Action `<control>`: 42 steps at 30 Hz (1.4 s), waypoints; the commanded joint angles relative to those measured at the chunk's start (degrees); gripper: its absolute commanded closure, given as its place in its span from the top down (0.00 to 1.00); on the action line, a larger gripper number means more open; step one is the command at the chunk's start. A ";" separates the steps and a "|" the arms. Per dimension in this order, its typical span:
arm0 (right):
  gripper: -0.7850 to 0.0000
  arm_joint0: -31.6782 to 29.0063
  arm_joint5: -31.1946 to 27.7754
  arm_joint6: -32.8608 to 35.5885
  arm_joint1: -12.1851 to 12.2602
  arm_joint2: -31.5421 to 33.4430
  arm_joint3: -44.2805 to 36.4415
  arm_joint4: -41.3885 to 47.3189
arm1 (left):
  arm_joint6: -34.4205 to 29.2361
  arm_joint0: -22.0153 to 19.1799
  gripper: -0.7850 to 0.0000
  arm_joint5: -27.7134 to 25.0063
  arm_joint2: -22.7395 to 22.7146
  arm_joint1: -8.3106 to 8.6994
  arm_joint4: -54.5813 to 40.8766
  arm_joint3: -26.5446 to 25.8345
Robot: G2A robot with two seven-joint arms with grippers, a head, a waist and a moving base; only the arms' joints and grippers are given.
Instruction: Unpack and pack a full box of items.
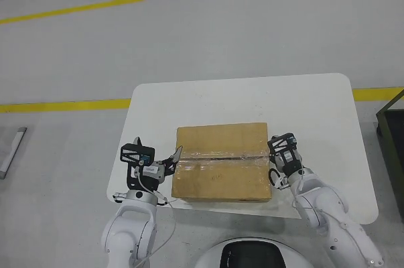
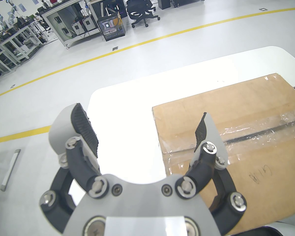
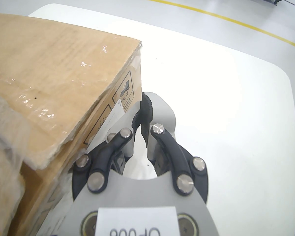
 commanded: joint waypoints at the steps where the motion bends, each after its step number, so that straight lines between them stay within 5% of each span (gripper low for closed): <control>1: 0.00 -0.31 0.04 -0.28 -0.08 -0.51 -0.07 0.67 | 0.00 0.00 1.00 0.00 0.00 0.00 0.00 0.00; 11: 0.00 -4.26 0.97 -0.91 0.38 2.05 -3.50 -0.09 | 0.55 0.10 1.00 -0.29 0.30 0.03 -0.38 -0.17; 24: 0.00 -8.44 2.00 -0.90 1.20 10.18 -9.90 2.15 | -2.26 -1.41 1.00 -10.56 11.02 0.60 3.04 -2.93; 42: 0.00 -10.87 1.77 -2.00 1.51 12.24 -11.49 3.00 | -2.05 -1.15 1.00 -10.68 11.63 0.62 3.18 -2.60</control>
